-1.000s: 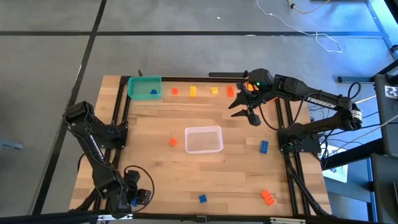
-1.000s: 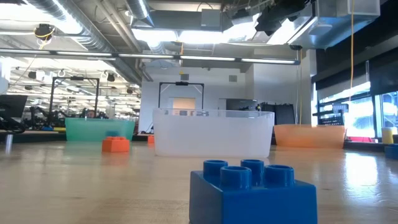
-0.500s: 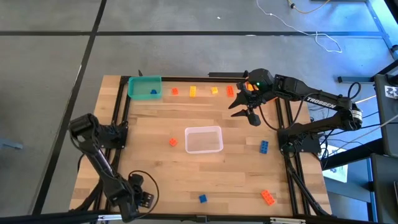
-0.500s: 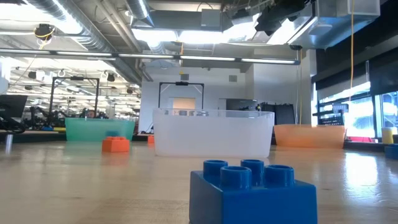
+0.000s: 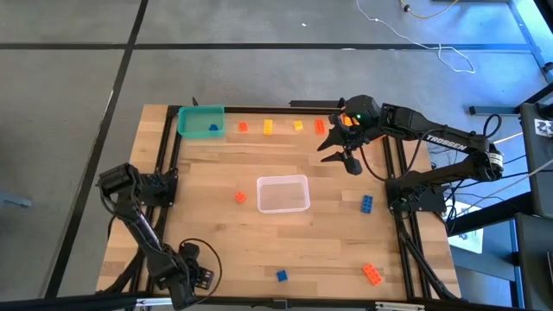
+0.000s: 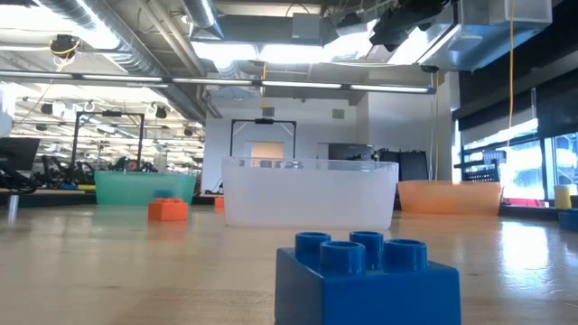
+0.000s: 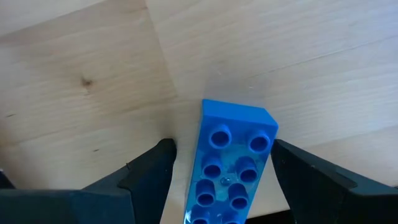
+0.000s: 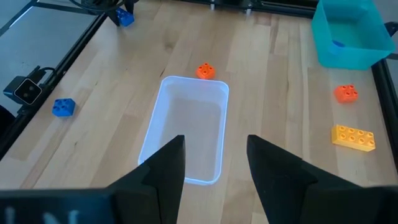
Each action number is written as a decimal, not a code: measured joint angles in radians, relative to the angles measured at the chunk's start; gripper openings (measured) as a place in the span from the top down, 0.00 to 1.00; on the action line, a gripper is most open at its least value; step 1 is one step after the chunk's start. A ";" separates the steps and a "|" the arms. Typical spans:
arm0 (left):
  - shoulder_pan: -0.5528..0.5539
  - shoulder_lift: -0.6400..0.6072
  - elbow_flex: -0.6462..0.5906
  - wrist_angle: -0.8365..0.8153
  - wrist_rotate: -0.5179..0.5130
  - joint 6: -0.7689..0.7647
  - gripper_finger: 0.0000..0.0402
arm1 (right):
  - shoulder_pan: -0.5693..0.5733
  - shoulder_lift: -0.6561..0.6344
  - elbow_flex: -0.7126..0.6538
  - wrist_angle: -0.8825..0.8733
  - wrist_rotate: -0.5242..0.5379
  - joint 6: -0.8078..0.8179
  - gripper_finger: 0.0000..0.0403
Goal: Sort & place blocks by color
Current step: Put the bottom left blue game piece into the blue bin
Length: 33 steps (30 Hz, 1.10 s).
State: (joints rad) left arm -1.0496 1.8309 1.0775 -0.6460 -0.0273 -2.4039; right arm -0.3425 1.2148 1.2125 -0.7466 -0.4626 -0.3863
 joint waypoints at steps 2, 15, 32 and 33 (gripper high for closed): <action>0.000 0.000 0.000 0.000 -0.002 0.000 0.35 | 0.000 0.000 0.000 0.001 0.000 0.000 0.57; 0.016 0.003 -0.002 -0.031 0.076 0.018 0.47 | 0.000 0.000 0.000 0.002 0.000 0.000 0.57; 0.130 -0.074 -0.008 -0.111 0.100 0.268 0.68 | 0.000 0.000 0.000 0.002 0.000 0.000 0.57; 0.145 -0.090 -0.007 -0.135 0.089 0.292 0.68 | 0.000 0.000 0.000 0.001 0.000 0.000 0.57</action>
State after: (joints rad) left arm -0.9048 1.7408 1.0702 -0.7812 0.0622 -2.1120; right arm -0.3424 1.2148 1.2125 -0.7452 -0.4629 -0.3866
